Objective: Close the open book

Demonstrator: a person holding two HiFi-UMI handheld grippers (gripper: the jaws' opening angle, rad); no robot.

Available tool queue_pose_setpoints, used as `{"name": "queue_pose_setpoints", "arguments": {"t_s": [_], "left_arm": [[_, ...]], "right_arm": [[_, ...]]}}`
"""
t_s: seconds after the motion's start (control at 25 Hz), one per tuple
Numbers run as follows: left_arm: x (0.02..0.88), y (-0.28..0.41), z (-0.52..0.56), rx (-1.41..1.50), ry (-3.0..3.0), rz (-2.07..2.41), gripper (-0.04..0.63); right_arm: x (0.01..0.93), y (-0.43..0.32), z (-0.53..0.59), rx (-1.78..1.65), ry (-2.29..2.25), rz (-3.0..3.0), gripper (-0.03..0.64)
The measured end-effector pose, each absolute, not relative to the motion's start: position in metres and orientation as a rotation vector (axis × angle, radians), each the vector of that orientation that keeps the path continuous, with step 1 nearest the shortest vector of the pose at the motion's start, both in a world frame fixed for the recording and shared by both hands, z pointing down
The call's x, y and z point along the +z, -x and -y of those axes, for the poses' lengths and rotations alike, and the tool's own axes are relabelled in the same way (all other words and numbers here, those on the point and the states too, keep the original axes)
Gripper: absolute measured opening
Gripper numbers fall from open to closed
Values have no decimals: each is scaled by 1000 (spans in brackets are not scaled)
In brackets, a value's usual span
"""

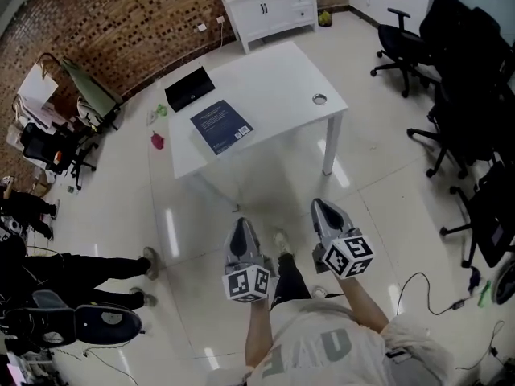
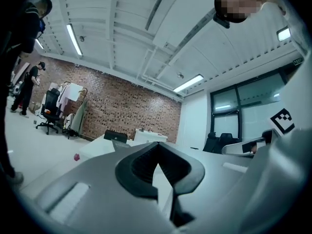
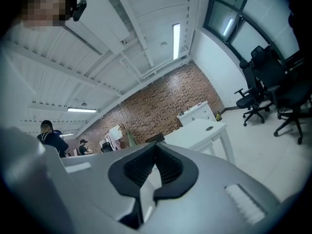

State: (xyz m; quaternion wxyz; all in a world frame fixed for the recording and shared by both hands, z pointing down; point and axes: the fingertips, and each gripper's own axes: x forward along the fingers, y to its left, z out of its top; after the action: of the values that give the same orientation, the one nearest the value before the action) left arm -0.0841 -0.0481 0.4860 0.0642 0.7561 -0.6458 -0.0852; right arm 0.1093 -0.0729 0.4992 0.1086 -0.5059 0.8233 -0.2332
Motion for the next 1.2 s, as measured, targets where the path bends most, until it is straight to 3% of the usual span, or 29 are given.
{"name": "queue_pose_setpoints", "arguments": {"t_s": [0.4,1.2], "left_arm": [[421,40,-58,-322,-2393,1954,14],[412,86,-187,-248,-2452,1926,14]], "right_arm": [[460,-143,-44,-609,1457,-2453,5],[436,-53,-174,-379,1490,-2546,3]]}}
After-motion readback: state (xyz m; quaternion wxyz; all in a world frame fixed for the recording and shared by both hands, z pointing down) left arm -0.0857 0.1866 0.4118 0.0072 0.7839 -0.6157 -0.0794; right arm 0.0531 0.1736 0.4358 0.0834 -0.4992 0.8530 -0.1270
